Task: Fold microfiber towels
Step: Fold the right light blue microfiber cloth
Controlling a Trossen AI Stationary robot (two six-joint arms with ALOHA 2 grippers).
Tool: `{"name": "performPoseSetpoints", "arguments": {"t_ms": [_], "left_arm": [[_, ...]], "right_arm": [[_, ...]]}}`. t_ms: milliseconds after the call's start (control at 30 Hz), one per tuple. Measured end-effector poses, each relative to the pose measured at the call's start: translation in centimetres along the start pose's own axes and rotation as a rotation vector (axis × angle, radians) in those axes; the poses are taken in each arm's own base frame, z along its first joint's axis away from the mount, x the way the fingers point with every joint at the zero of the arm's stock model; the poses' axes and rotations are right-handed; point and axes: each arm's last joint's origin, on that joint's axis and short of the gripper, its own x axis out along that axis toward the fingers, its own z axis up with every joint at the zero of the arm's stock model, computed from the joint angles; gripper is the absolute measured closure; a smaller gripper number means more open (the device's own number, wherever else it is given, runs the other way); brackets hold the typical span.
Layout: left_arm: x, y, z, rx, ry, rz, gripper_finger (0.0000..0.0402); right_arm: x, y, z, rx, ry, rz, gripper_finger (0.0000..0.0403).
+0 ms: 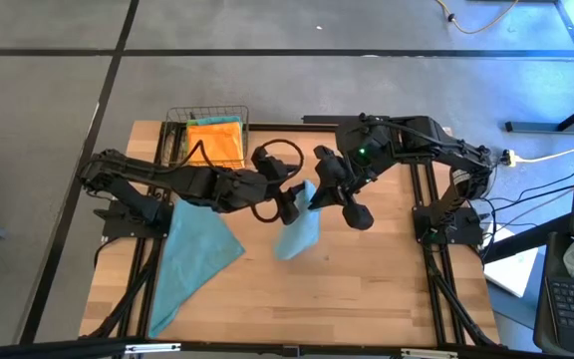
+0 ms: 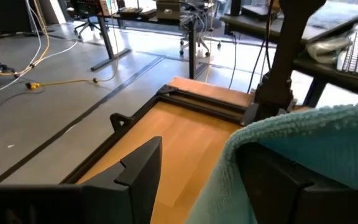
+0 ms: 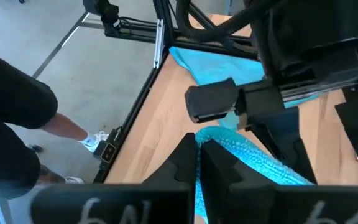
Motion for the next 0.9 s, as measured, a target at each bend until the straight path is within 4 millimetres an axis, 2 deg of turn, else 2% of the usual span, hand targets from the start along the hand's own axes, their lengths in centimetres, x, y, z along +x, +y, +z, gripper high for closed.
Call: {"name": "performPoseSetpoints", "arguments": {"t_ms": [200,633,900], "left_arm": [[0.1,0.4,-0.6,0.051,0.049,0.055,0.0202],[-0.1,0.0,-0.7,0.025,0.052,0.026,0.0202],[0.5,0.0,-2.6,-0.005,0.101,0.026,0.0202]], "right_arm": [[0.1,0.4,0.0,-0.007,0.002,0.034,0.0391],[0.1,0.5,-0.1,-0.006,0.015,0.043,0.0391],[0.1,0.5,-0.1,-0.007,0.015,0.043,0.0391]]}}
